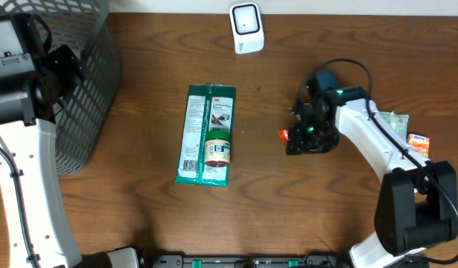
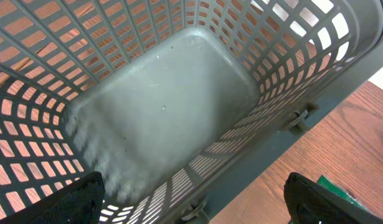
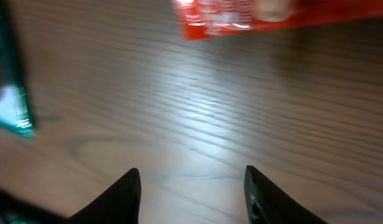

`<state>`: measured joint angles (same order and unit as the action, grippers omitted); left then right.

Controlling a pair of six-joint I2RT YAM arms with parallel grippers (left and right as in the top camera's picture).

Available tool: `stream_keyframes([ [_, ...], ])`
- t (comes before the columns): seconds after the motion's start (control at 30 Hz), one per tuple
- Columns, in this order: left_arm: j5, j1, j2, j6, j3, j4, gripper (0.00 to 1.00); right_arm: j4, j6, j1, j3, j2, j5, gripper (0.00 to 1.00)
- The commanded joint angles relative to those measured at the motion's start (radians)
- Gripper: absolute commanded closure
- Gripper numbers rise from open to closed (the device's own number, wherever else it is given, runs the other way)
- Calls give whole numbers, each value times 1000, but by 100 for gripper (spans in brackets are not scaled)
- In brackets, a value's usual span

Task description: Scan the item barcode

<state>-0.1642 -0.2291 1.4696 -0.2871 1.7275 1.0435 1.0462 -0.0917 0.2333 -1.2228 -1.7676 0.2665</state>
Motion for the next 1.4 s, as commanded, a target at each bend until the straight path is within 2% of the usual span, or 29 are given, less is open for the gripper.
stream_keyframes([
  [0.0, -13, -5, 0, 10, 6, 0, 8, -5, 18, -13, 31, 2, -99, 51],
  [0.33, -13, -5, 0, 10, 6, 0, 7, -117, -77, -9, 175, 2, -100, 54],
  [0.53, -13, -5, 0, 10, 6, 0, 7, -176, -77, -5, 253, 2, -101, 56],
  [1.17, -13, -5, 0, 10, 6, 0, 8, -172, -76, -5, 259, 2, -96, 50],
  [1.37, -13, -5, 0, 10, 6, 0, 8, -180, -76, -5, 259, 2, 45, 50],
])
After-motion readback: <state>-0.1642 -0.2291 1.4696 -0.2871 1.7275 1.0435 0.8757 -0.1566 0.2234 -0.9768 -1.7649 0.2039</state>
